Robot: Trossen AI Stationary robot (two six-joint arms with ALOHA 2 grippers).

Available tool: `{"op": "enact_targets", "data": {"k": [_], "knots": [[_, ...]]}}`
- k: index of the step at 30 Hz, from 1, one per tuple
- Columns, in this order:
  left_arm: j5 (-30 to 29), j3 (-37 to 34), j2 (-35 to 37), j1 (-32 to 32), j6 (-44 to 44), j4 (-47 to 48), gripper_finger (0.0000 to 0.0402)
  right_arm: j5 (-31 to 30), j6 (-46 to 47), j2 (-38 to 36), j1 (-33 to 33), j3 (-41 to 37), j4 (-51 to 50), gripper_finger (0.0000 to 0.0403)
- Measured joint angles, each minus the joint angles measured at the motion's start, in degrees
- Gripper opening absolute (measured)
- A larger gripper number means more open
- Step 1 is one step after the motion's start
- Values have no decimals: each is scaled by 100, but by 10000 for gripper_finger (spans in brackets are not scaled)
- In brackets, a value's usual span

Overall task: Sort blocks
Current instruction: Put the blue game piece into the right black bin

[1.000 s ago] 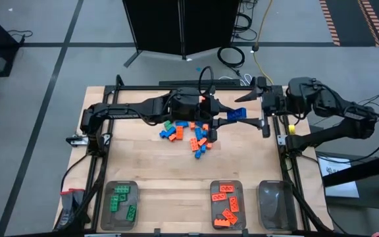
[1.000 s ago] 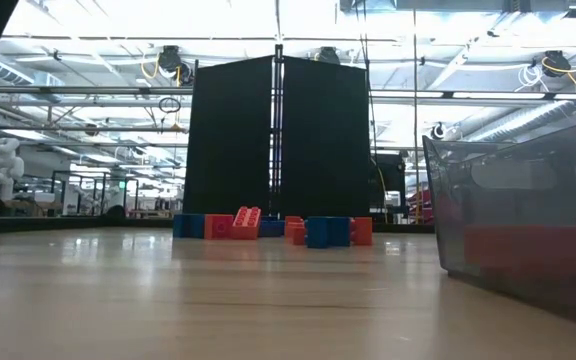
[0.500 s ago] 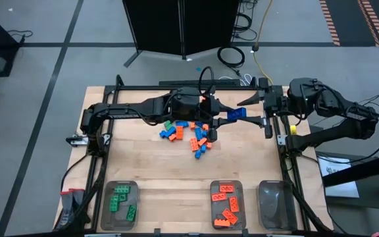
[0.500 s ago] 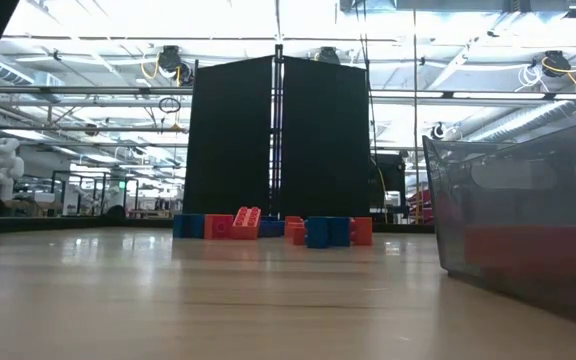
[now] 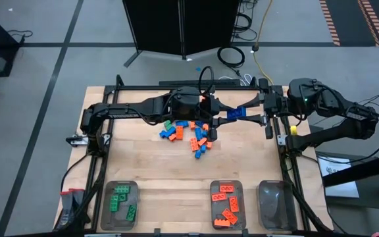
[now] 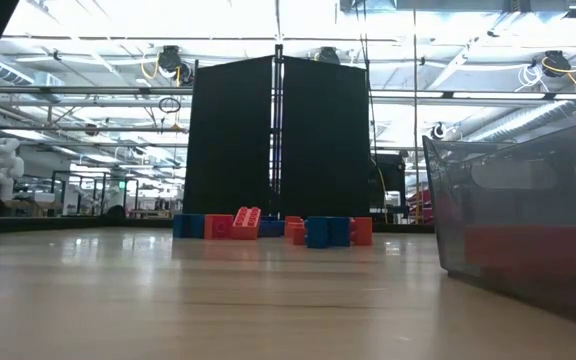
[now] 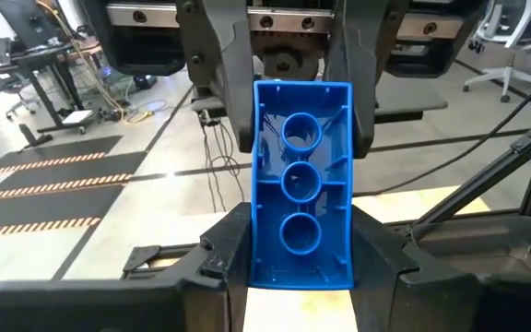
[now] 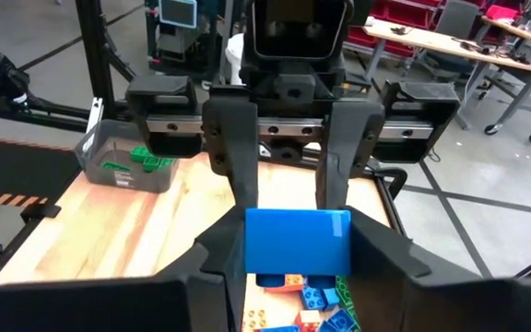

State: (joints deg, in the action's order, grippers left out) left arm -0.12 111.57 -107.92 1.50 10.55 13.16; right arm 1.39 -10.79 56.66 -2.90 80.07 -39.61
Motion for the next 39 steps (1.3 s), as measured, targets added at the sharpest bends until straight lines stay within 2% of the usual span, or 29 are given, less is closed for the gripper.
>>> {"op": "enact_targets", "data": {"k": [4,7,10,14,18,22,26,31,34,39], "knots": [[0,0,0,-7,-68,1,127,-81,-2,0,2,0,-3,124],[-98,0,0,-27,-172,5,195,-168,-97,-2,2,-2,0,124],[-553,4,32,-81,-277,407,265,-231,-79,-76,-4,-2,-171,124],[-1090,4,131,-86,-313,1495,307,-734,313,-376,0,-2,-930,124],[-1239,4,201,-111,-422,2165,312,-762,1303,-724,-2,-2,-2174,124],[-1239,3,194,-261,-426,2608,313,-362,3071,-901,236,-47,-4014,124],[-1244,4,195,-367,-427,2700,314,433,4361,-988,844,-438,-4345,124],[-1531,2,265,-446,-429,2787,314,850,5555,-1022,1978,-1255,-3698,124],[-1690,9,329,-467,-558,2856,314,774,6100,-974,2892,-1760,-2830,124],[-1715,2,406,-492,-728,3125,315,92,7370,-736,4359,-2465,-2144,124]]}}
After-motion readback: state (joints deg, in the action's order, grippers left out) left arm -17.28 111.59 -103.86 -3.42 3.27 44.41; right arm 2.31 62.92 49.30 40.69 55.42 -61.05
